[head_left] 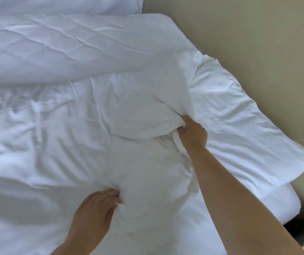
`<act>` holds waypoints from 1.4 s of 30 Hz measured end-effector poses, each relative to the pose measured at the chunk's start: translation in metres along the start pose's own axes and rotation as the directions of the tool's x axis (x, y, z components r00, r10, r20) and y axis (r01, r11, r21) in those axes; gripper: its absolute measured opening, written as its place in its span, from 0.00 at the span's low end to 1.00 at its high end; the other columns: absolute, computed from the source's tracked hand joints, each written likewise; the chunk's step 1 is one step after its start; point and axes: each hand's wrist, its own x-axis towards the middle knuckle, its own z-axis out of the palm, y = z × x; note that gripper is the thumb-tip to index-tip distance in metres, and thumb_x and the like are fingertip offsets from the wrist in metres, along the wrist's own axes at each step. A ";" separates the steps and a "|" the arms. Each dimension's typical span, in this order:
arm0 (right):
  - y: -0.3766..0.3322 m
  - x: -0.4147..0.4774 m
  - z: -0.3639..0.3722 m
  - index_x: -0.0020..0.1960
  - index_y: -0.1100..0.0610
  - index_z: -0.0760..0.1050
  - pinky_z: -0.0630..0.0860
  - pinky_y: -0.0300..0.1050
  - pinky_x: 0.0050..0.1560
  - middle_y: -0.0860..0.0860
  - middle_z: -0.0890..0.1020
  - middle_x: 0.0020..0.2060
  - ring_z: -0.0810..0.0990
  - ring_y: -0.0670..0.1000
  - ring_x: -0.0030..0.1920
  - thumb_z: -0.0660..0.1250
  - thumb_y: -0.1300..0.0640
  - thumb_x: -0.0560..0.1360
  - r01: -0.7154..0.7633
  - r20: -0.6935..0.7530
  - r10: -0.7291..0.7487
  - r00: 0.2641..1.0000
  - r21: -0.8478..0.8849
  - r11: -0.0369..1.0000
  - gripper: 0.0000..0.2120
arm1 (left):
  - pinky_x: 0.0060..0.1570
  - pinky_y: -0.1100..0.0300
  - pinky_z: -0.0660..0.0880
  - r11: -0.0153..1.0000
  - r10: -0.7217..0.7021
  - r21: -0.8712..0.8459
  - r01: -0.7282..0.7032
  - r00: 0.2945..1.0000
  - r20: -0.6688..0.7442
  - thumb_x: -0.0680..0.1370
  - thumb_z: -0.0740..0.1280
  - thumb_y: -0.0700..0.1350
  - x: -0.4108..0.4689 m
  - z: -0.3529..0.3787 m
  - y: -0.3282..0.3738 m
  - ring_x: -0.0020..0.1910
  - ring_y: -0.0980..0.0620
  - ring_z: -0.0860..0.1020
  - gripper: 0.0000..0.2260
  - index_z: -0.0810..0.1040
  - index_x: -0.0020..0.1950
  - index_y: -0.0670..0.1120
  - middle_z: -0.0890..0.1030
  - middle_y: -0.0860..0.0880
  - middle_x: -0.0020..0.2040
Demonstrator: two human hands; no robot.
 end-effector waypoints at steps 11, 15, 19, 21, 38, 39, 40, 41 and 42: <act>0.179 -0.043 -0.068 0.64 0.61 0.67 0.70 0.38 0.43 0.53 0.73 0.46 0.76 0.48 0.44 0.63 0.51 0.77 -0.590 0.133 0.815 0.564 0.756 0.284 0.20 | 0.69 0.58 0.45 0.942 0.230 0.144 -0.302 0.897 0.378 0.58 0.61 0.64 0.099 0.059 0.088 0.63 0.49 0.66 0.42 0.60 0.71 0.53 0.80 0.45 0.58; 0.181 -0.039 -0.083 0.69 0.57 0.62 0.70 0.43 0.51 0.48 0.73 0.49 0.72 0.51 0.51 0.65 0.52 0.75 -0.447 0.128 0.796 0.591 0.874 0.191 0.25 | 0.72 0.60 0.43 0.936 0.274 0.122 -0.330 0.900 0.339 0.79 0.48 0.56 0.093 0.074 0.083 0.58 0.51 0.69 0.17 0.69 0.59 0.50 0.83 0.46 0.53; 0.186 -0.017 -0.105 0.68 0.55 0.66 0.71 0.44 0.59 0.47 0.75 0.55 0.75 0.51 0.55 0.67 0.50 0.73 -0.365 0.116 0.826 0.552 0.924 0.115 0.25 | 0.70 0.68 0.43 0.937 0.307 0.057 -0.344 0.892 0.331 0.82 0.38 0.53 0.101 0.066 0.080 0.59 0.59 0.69 0.20 0.69 0.55 0.53 0.84 0.51 0.48; 0.195 -0.013 -0.112 0.64 0.58 0.70 0.72 0.42 0.54 0.50 0.76 0.52 0.76 0.51 0.50 0.65 0.55 0.74 -0.319 -0.007 0.870 0.494 0.929 0.189 0.19 | 0.70 0.71 0.47 0.922 0.369 -0.002 -0.386 0.880 0.299 0.82 0.41 0.54 0.102 0.059 0.083 0.69 0.68 0.60 0.19 0.70 0.55 0.52 0.84 0.52 0.48; 0.196 0.059 -0.043 0.76 0.55 0.45 0.33 0.51 0.71 0.51 0.45 0.76 0.42 0.50 0.76 0.39 0.42 0.78 -0.327 -0.050 0.347 0.936 -0.483 0.812 0.31 | 0.71 0.61 0.39 0.942 0.009 0.331 -0.058 0.989 0.149 0.79 0.39 0.62 0.180 0.043 0.000 0.74 0.57 0.46 0.28 0.65 0.66 0.47 0.77 0.42 0.61; 0.200 0.062 -0.050 0.76 0.56 0.44 0.34 0.52 0.72 0.52 0.44 0.76 0.41 0.51 0.75 0.43 0.46 0.80 -0.448 -0.108 0.445 0.889 -0.406 0.796 0.28 | 0.72 0.60 0.38 0.938 -0.047 0.345 -0.006 0.989 0.143 0.79 0.39 0.62 0.179 0.042 -0.013 0.74 0.56 0.46 0.28 0.64 0.67 0.47 0.77 0.41 0.61; 0.197 0.067 -0.056 0.76 0.57 0.43 0.34 0.53 0.72 0.54 0.43 0.76 0.40 0.52 0.75 0.46 0.49 0.80 -0.552 -0.148 0.535 0.832 -0.320 0.770 0.28 | 0.72 0.59 0.38 0.935 -0.077 0.354 0.026 0.988 0.130 0.79 0.39 0.62 0.175 0.043 -0.023 0.74 0.58 0.44 0.29 0.62 0.69 0.48 0.77 0.41 0.61; 0.189 0.076 -0.060 0.76 0.58 0.43 0.34 0.54 0.72 0.55 0.43 0.75 0.40 0.53 0.75 0.48 0.51 0.81 -0.626 -0.197 0.594 0.780 -0.226 0.747 0.28 | 0.71 0.58 0.38 0.933 -0.086 0.357 0.040 0.990 0.114 0.79 0.39 0.62 0.171 0.047 -0.031 0.74 0.60 0.41 0.29 0.59 0.73 0.49 0.77 0.41 0.62; 0.174 0.087 -0.060 0.76 0.58 0.43 0.35 0.55 0.71 0.57 0.43 0.75 0.40 0.55 0.75 0.50 0.52 0.80 -0.648 -0.254 0.606 0.754 -0.136 0.750 0.28 | 0.71 0.58 0.39 0.934 -0.088 0.355 0.047 0.991 0.100 0.79 0.39 0.62 0.169 0.052 -0.036 0.74 0.61 0.40 0.29 0.55 0.75 0.50 0.77 0.41 0.62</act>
